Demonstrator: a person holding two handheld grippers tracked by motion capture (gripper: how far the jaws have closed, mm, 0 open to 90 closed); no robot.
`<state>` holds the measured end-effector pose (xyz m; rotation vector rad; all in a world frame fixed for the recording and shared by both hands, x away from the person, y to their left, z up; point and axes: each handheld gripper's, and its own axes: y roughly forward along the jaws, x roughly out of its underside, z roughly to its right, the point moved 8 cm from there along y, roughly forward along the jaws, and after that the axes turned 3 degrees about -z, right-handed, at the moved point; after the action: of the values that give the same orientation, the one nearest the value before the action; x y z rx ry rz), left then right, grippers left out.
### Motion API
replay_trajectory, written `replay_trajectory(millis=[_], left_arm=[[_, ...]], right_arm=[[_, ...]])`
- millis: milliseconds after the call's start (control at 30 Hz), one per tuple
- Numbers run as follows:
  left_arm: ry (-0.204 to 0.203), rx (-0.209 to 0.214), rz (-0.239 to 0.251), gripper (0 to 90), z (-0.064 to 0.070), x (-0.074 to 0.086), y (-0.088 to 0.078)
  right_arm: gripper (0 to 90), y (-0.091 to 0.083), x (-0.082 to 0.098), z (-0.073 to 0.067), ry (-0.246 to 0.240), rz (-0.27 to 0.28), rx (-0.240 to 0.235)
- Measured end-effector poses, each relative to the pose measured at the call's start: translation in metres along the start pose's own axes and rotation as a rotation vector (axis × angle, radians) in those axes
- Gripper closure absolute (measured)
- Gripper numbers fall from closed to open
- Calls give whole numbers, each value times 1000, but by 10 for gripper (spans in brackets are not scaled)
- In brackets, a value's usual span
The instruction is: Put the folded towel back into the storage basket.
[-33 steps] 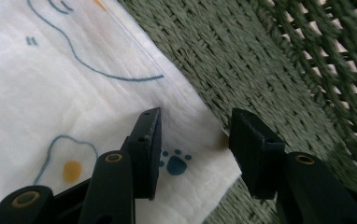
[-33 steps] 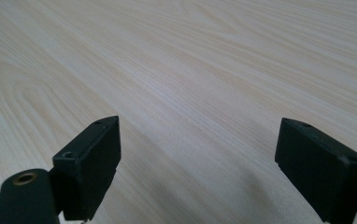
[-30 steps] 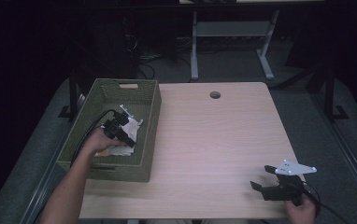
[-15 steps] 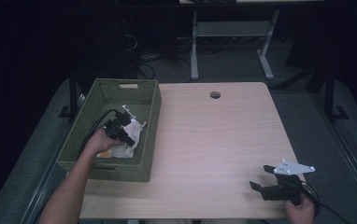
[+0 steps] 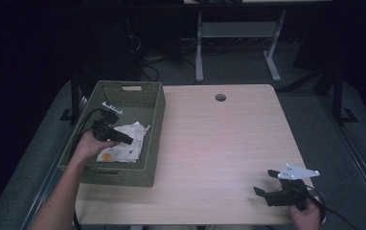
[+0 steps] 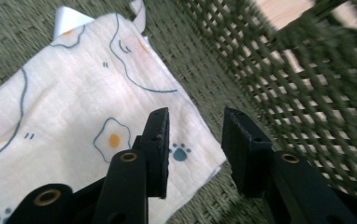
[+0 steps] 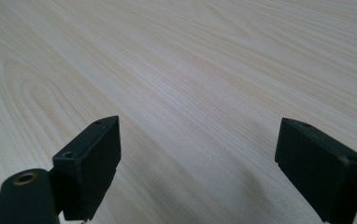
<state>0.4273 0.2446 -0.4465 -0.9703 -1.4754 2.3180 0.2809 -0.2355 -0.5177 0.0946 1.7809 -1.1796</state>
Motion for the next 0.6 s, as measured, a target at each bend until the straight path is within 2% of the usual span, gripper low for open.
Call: replay_trajectory(millis=[167, 367, 500, 600], left_arm=[[20, -9, 38, 577, 7, 3, -12], [4, -3, 88, 542, 10, 2, -26], [-1, 16, 129, 535, 15, -1, -34], [-18, 27, 148, 506, 17, -2, -37]], right_arm=[[140, 0, 0, -2, -6, 1, -2], [140, -1, -1, -3, -10, 5, -8], [140, -2, -1, -4, -13, 6, -16], [140, -2, -1, -4, -18, 9, -18]])
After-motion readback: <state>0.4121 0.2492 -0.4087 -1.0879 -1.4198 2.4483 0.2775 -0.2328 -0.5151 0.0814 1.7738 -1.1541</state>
